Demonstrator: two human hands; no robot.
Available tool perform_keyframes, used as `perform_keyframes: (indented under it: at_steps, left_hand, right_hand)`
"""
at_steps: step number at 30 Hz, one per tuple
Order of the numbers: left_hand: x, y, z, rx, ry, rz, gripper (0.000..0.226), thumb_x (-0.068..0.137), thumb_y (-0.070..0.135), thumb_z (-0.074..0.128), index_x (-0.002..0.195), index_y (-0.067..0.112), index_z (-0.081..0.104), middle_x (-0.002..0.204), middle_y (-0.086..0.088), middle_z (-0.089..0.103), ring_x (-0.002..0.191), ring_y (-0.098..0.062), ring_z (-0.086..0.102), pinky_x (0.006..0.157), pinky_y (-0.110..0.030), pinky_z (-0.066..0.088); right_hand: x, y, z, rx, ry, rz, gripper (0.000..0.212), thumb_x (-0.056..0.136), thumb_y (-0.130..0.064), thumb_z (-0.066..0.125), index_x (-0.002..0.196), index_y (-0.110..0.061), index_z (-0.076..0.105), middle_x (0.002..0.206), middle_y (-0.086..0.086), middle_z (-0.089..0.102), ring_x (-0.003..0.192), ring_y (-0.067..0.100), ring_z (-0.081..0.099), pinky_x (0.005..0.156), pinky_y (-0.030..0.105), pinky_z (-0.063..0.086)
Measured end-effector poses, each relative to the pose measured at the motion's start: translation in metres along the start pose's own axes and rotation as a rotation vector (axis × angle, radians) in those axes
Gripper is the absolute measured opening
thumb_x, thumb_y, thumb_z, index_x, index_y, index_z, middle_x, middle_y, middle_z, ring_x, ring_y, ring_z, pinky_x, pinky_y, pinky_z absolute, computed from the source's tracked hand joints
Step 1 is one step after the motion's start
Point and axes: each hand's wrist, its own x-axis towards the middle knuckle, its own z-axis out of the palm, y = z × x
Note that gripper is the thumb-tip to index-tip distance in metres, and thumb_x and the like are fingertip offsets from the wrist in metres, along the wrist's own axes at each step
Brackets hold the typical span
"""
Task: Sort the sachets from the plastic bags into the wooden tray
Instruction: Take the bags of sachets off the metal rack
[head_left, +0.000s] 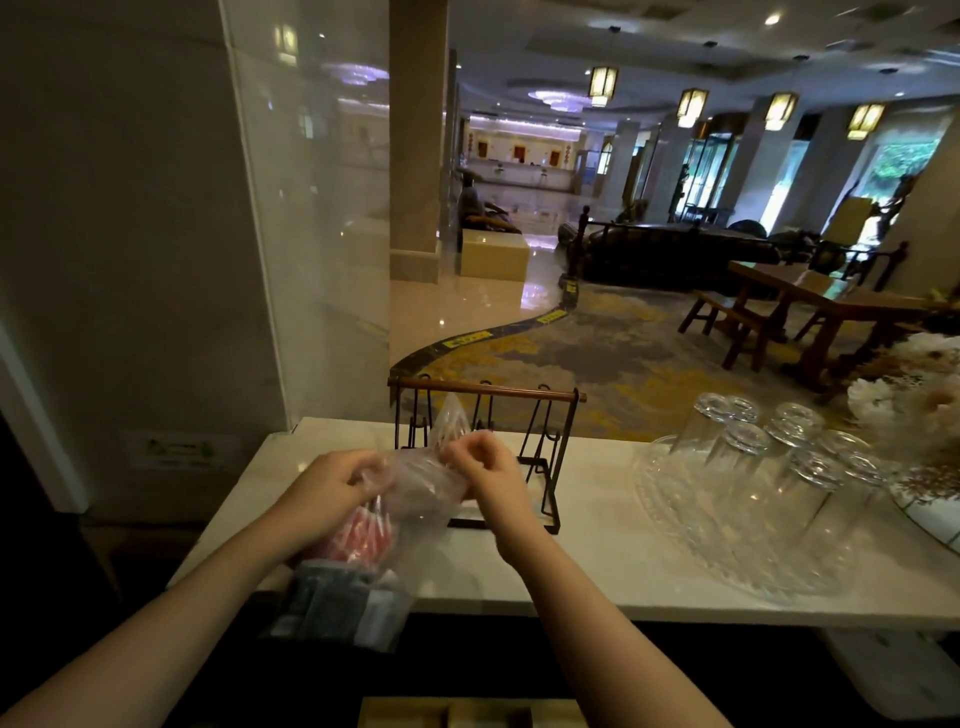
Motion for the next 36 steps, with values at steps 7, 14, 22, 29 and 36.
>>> perform_keyframes:
  at_steps: [7,14,22,29,36]
  left_hand:
    - [0.025,-0.013,-0.011,0.736,-0.13,0.369,0.029,0.088,0.005,0.046,0.074,0.029,0.055,0.151,0.029,-0.002,0.14,0.004,0.0,0.116,-0.031,0.019]
    - [0.03,-0.003,0.0,0.811,-0.069,0.455,0.041,0.093,0.011,0.037,0.13,0.014,0.053,0.15,0.028,-0.011,0.139,0.005,-0.008,0.119,-0.027,0.001]
    - [0.022,0.014,0.013,0.87,-0.15,0.331,0.025,0.088,0.005,0.039,0.096,0.012,0.062,0.147,0.015,-0.022,0.137,-0.003,-0.022,0.114,-0.031,0.027]
    - [0.016,0.02,0.021,0.83,-0.166,0.264,0.022,0.091,0.011,0.042,0.088,0.014,0.063,0.158,0.005,-0.018,0.141,-0.01,-0.024,0.113,-0.034,0.026]
    - [0.021,0.008,0.029,0.881,-0.174,0.256,0.026,0.091,0.013,0.041,0.094,0.013,0.066,0.151,0.003,-0.03,0.142,-0.016,-0.026,0.115,-0.043,0.029]
  right_hand:
    - [0.011,0.023,0.001,-0.734,0.149,-0.103,0.024,0.091,-0.035,0.057,0.11,-0.021,0.054,0.103,-0.005,0.063,0.081,0.006,0.059,0.063,0.017,0.044]
    - [0.014,0.044,0.03,-0.963,0.165,-0.123,0.043,0.09,-0.029,0.059,0.125,-0.011,0.042,0.126,0.01,0.049,0.095,0.026,0.064,0.069,0.031,0.048]
    - [0.026,0.029,0.016,-0.972,0.205,-0.167,0.021,0.084,-0.026,0.067,0.099,-0.013,0.063,0.097,0.003,0.064,0.082,0.019,0.063,0.064,0.028,0.048]
    - [0.003,-0.011,-0.026,-0.369,0.012,-0.066,0.01,0.087,-0.012,0.063,0.077,-0.011,0.063,0.075,0.006,0.063,0.071,0.016,0.061,0.067,0.026,0.05]
    - [-0.058,-0.014,-0.087,0.391,-0.281,0.088,0.009,0.078,-0.004,0.064,0.072,-0.008,0.058,0.071,0.007,0.061,0.061,0.017,0.059,0.056,0.023,0.051]
